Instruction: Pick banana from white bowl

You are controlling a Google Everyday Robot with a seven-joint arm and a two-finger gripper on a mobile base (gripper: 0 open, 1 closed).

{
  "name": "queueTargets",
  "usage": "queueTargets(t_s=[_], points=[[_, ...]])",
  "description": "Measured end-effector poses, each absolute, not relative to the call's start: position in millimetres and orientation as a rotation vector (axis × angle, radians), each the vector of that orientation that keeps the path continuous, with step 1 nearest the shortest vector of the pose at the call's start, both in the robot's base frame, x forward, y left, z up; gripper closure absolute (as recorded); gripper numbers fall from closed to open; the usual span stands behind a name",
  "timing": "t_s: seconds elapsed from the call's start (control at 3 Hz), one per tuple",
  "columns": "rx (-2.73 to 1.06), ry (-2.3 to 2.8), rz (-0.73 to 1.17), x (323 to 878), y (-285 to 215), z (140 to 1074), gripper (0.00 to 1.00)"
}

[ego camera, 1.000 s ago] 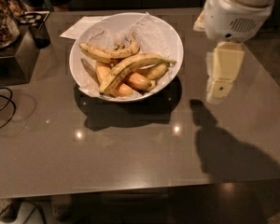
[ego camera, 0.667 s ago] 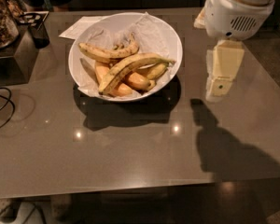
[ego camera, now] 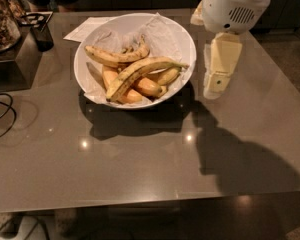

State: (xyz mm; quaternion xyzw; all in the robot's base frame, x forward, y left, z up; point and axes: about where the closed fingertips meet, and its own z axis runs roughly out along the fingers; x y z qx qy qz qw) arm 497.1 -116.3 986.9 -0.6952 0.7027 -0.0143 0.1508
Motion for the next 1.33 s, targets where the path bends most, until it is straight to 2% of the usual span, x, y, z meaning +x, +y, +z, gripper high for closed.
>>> queueTargets(t_s=[0.33,0.67,1.0,1.33], points=[[-2.038,1.97,-0.006,511.4,-95.0,987.9,0.09],[-2.067,1.94,0.017,524.6,-79.3,986.6,0.27],[-2.089,1.923,0.037,536.0,-67.6,983.4,0.32],[-2.105,1.912,0.045,546.6,-58.9,981.1,0.31]])
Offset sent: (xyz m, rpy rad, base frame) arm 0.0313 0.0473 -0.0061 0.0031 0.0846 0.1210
